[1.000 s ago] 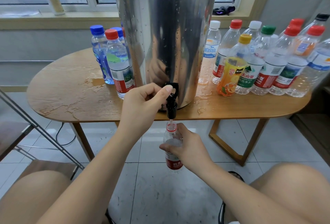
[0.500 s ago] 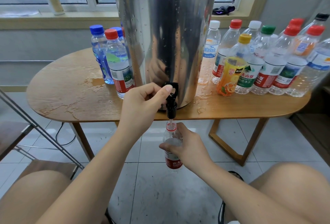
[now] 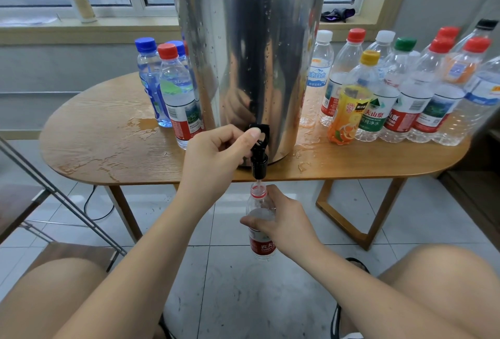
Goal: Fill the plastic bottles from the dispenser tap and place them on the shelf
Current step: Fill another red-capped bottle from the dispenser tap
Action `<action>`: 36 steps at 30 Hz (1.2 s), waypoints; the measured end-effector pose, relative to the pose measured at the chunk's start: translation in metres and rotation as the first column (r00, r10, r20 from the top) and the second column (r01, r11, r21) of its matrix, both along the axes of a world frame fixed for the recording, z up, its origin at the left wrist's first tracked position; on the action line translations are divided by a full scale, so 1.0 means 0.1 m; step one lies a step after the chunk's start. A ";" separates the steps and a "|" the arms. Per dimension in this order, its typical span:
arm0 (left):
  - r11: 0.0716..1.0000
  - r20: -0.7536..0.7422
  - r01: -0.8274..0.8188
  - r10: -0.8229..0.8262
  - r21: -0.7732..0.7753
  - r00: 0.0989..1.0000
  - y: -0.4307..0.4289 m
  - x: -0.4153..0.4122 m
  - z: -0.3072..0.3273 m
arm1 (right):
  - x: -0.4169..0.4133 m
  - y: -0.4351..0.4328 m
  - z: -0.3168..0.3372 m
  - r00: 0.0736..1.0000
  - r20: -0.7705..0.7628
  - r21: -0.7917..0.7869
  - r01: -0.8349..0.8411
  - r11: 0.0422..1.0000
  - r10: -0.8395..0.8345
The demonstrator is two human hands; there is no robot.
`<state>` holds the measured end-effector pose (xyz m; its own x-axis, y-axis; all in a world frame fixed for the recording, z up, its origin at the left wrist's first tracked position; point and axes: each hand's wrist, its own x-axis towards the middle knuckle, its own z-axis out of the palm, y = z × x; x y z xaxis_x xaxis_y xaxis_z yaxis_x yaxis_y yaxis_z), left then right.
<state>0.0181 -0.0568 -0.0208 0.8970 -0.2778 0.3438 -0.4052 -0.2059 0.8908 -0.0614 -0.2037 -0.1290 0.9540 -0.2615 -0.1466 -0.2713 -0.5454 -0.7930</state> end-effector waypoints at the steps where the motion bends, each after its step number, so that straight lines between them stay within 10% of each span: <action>1: 1.000 -0.002 0.000 0.000 -0.001 1.000 0.00 0.00 0.00 | 0.00 0.00 0.00 1.000 0.001 -0.002 0.000 1.000 0.000; 36: 1.000 -0.029 0.027 -0.028 -0.006 0.999 0.01 0.01 0.00 | 0.03 -0.03 -0.05 1.000 0.026 -0.014 -0.002 1.000 0.002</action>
<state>0.0191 -0.0556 -0.0209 0.8988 -0.3006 0.3192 -0.3843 -0.1898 0.9035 -0.0588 -0.2066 -0.1341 0.9581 -0.2613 -0.1177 -0.2492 -0.5570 -0.7922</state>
